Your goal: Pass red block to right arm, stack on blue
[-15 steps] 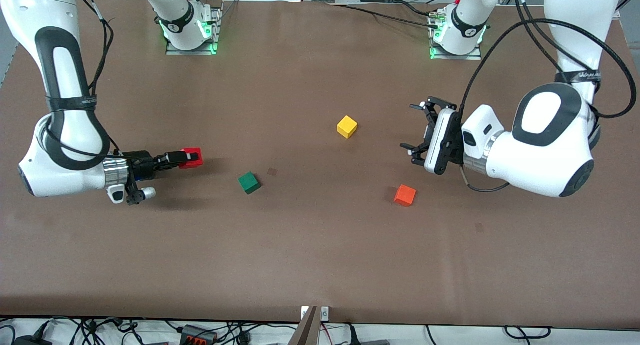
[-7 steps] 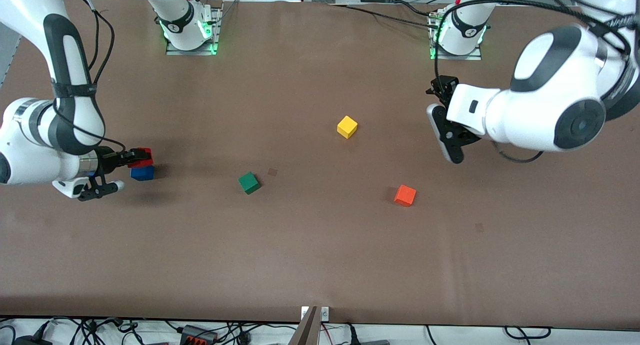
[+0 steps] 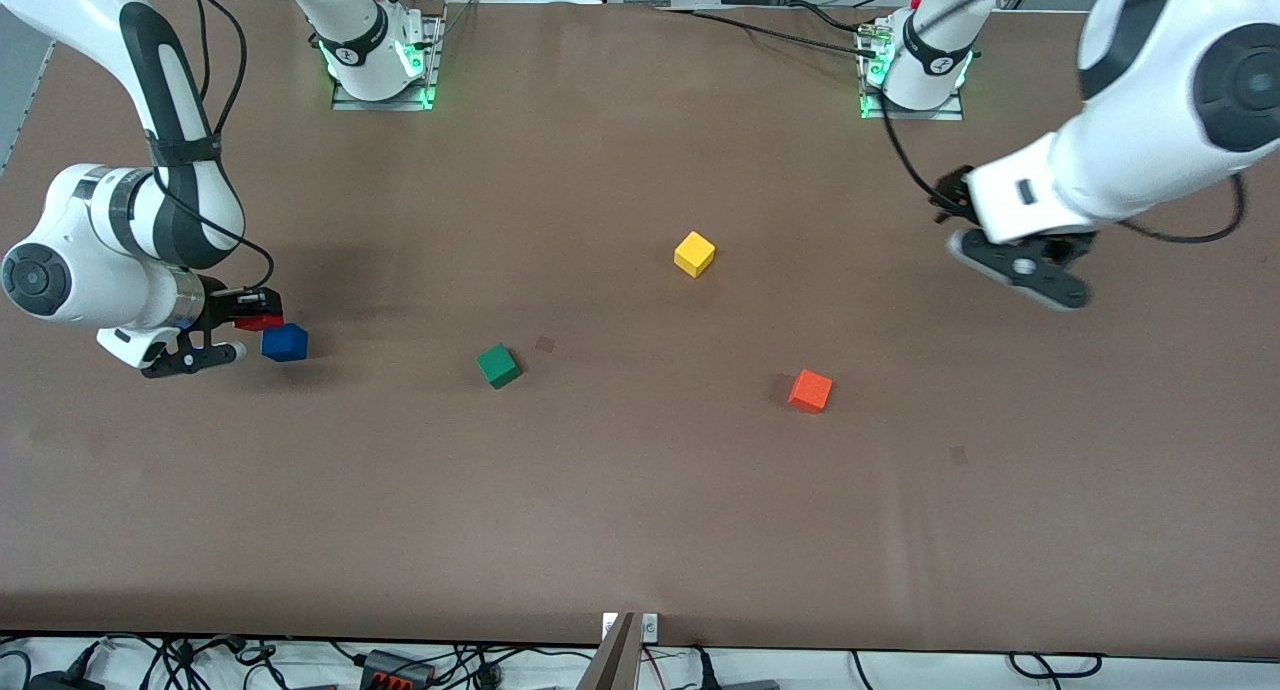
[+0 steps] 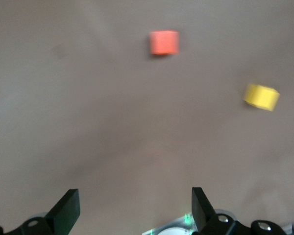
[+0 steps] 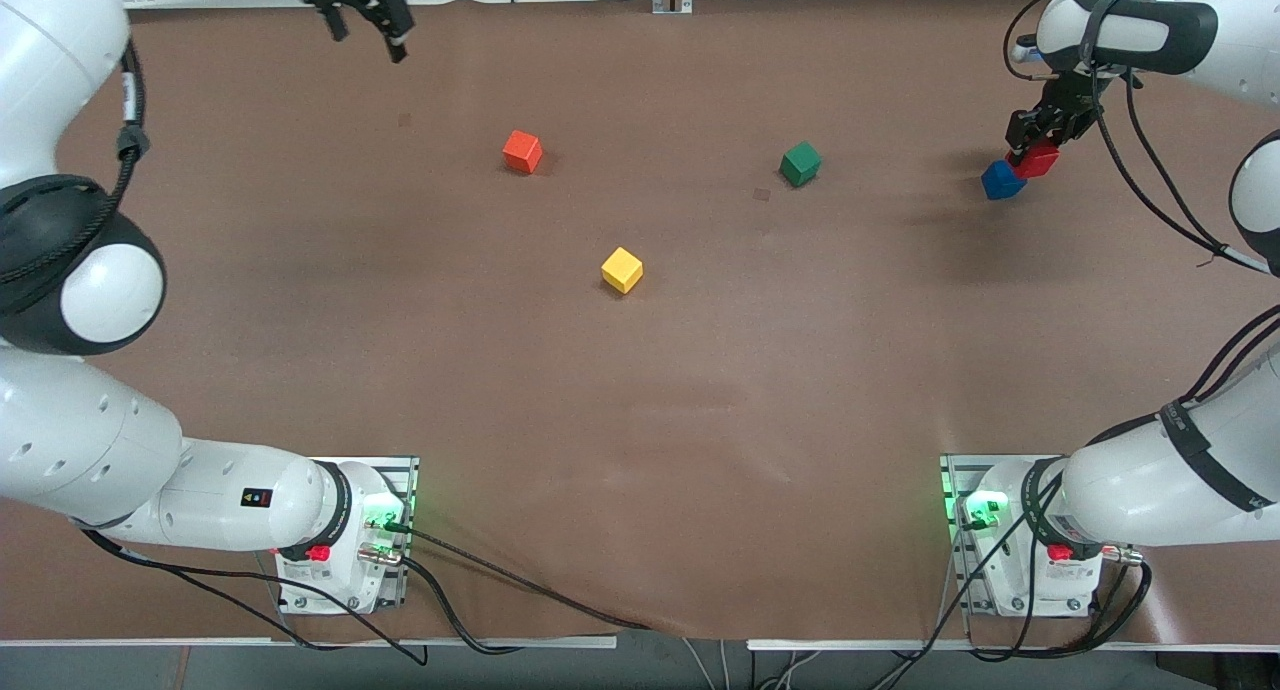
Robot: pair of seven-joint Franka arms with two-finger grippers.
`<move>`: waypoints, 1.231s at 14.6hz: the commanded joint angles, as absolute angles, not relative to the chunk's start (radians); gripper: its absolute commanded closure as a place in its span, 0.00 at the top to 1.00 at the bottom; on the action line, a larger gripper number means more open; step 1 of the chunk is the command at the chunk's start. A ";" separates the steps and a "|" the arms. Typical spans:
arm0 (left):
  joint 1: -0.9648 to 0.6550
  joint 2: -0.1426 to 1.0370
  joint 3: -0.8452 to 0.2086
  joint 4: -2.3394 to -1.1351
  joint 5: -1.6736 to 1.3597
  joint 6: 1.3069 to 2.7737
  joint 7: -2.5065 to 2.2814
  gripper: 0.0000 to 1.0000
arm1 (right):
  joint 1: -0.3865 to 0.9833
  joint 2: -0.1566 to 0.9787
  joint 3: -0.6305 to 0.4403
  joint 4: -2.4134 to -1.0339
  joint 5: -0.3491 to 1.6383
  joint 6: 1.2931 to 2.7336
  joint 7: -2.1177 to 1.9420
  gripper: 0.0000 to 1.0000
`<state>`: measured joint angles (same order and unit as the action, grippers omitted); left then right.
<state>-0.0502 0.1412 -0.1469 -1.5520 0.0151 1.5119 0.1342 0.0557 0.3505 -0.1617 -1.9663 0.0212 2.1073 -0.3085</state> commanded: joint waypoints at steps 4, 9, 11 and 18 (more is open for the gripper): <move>-0.025 -0.048 -0.084 -1.793 0.037 1.776 -0.207 1.00 | 0.054 0.302 -0.161 -2.066 -0.002 2.244 -0.259 0.00; -0.026 -0.075 -0.084 -1.723 0.021 1.628 -0.167 1.00 | 0.051 0.311 -0.170 -2.088 -0.003 2.310 -0.259 0.00; -0.026 -0.075 -0.083 -1.706 0.028 1.615 -0.123 1.00 | 0.048 0.325 -0.170 -2.089 -0.003 2.324 -0.258 0.00; -0.026 -0.049 -0.052 -1.666 -0.002 1.549 0.035 1.00 | 0.052 0.354 -0.170 -2.088 -0.003 2.332 -0.256 0.00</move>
